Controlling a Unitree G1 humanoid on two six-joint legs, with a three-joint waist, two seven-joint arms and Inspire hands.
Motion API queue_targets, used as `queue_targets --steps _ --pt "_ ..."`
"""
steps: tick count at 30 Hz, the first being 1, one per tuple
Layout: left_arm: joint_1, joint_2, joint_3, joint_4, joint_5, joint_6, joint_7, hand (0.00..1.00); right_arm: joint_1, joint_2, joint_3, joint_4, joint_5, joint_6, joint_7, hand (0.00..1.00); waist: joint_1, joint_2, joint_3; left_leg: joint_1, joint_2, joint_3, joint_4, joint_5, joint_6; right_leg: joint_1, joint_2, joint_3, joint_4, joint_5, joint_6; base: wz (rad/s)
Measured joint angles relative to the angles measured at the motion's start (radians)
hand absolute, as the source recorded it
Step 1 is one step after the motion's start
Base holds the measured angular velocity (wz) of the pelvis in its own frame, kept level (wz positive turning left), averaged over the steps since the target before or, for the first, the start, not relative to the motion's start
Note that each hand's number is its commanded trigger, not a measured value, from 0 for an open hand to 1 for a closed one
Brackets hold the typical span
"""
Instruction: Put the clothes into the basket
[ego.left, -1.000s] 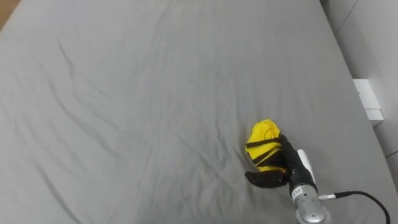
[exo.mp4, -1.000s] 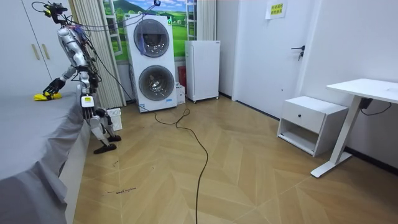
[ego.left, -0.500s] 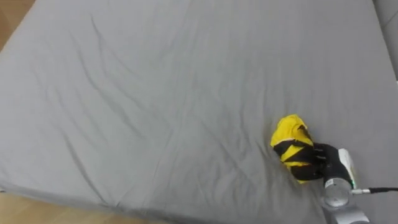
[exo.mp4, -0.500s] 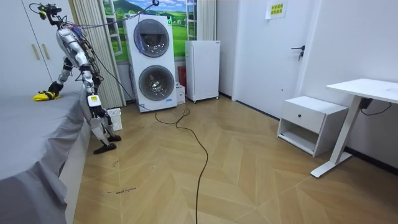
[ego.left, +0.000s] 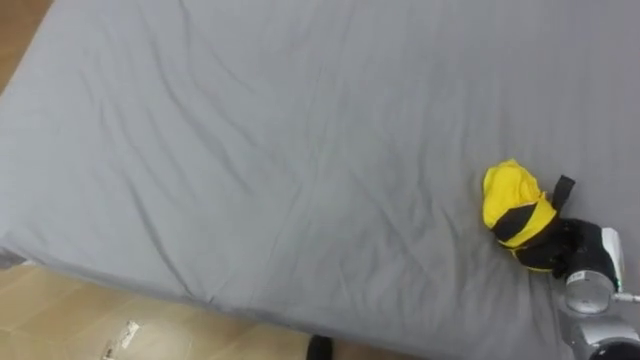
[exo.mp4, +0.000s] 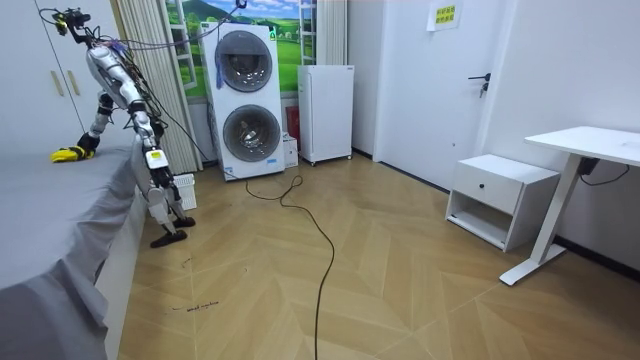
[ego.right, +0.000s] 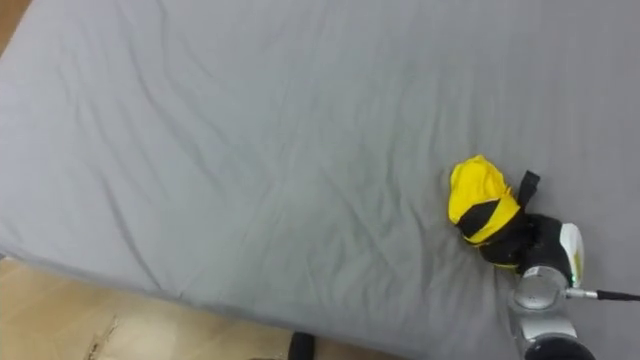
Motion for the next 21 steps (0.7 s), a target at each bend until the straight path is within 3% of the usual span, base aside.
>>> queue_targets --steps 4,7,9,11,13,15,21 --pt "0.011 -0.001 0.041 -0.055 -0.002 -0.012 0.002 0.00 0.088 0.002 -0.019 -0.089 0.026 0.015 0.025 1.00 -0.013 -0.023 -0.0003 0.081 -0.002 0.038 -0.039 0.002 0.002 0.062 -0.003 0.031 -0.017 -0.005 0.007 -0.12" --pt "0.029 -0.010 0.088 -0.097 0.002 -0.028 0.021 0.00 0.191 0.006 -0.033 -0.198 0.029 0.025 0.039 1.00 -0.039 -0.060 -0.0022 0.169 -0.003 0.083 -0.080 0.002 0.002 0.129 -0.004 0.066 -0.037 -0.007 0.012 -0.28" --pt "0.052 -0.017 0.112 -0.119 0.008 -0.040 0.019 0.00 0.241 0.007 -0.064 -0.280 0.027 0.049 0.040 1.00 -0.078 -0.086 -0.0069 0.236 -0.006 0.110 -0.100 0.001 0.002 0.180 -0.009 0.088 -0.037 -0.010 0.017 -0.35" --pt "0.057 -0.024 0.113 -0.120 0.007 -0.040 0.018 0.00 0.270 0.004 -0.101 -0.357 0.025 0.052 0.035 1.00 -0.104 -0.097 -0.0090 0.284 -0.010 0.132 -0.110 -0.002 0.002 0.211 -0.009 0.121 -0.036 -0.011 0.019 -0.46" --pt "0.069 -0.034 0.122 -0.111 0.002 -0.021 0.034 0.00 0.299 0.001 -0.124 -0.442 0.028 0.046 0.025 1.00 -0.121 -0.100 -0.0090 0.323 -0.007 0.139 -0.112 -0.013 0.002 0.240 -0.009 0.134 -0.036 -0.012 0.021 -0.54" --pt "0.104 -0.034 0.152 -0.119 0.024 -0.021 0.031 0.00 0.349 0.001 -0.159 -0.558 0.027 0.049 0.022 1.00 -0.138 -0.103 -0.0089 0.355 0.007 0.157 -0.111 -0.032 -0.003 0.249 0.000 0.175 -0.035 -0.013 0.023 -0.49" --pt "0.143 -0.034 0.161 -0.126 0.029 -0.003 0.022 0.00 0.397 0.005 -0.215 -0.685 0.020 0.042 0.018 1.00 -0.170 -0.095 -0.0086 0.401 0.018 0.196 -0.114 -0.050 0.004 0.267 0.011 0.245 -0.033 -0.015 0.029 -0.26"
